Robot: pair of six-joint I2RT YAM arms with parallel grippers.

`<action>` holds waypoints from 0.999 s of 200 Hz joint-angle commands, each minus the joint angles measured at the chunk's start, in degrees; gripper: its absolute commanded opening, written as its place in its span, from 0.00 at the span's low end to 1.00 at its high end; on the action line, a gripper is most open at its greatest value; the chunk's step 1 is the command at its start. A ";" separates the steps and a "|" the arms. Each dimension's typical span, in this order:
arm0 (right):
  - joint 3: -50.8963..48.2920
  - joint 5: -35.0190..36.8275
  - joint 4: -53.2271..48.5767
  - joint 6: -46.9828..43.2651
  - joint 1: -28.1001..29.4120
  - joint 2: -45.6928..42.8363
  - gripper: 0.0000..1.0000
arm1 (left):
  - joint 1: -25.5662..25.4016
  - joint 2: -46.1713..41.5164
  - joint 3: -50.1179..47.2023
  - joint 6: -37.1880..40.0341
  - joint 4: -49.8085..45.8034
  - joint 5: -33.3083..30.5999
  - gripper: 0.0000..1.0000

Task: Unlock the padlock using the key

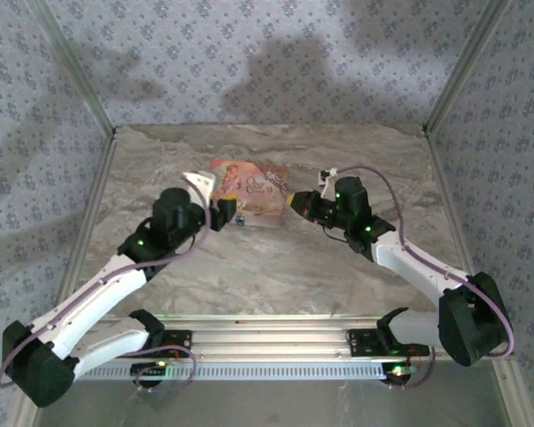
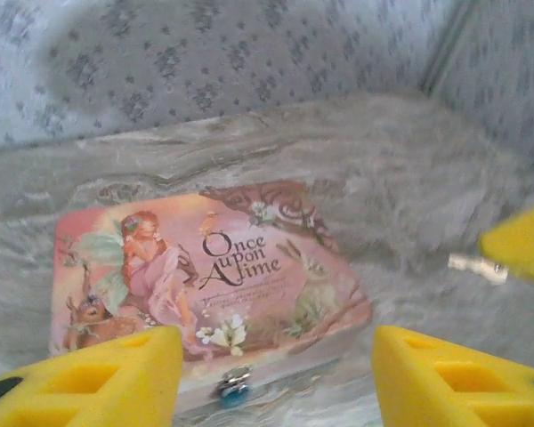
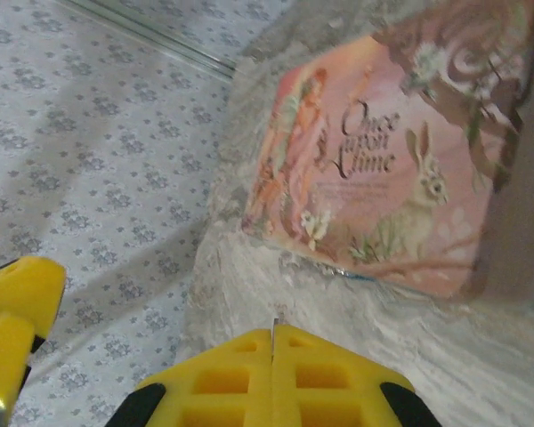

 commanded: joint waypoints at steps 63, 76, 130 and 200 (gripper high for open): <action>-0.53 -0.88 16.70 -6.39 2.08 0.76 0.00 | 3.17 14.02 -3.21 -49.09 33.94 28.88 0.48; -0.81 -0.61 17.21 -5.96 2.48 0.96 0.00 | 2.98 15.18 -2.31 -49.10 34.49 29.19 0.48; -0.65 -1.46 21.51 -2.69 4.28 3.58 0.00 | 1.53 22.17 -2.67 -53.13 45.89 30.56 0.46; 0.14 -1.15 23.14 -1.34 5.98 5.34 0.00 | 1.50 22.12 -2.32 -51.92 44.41 30.58 0.40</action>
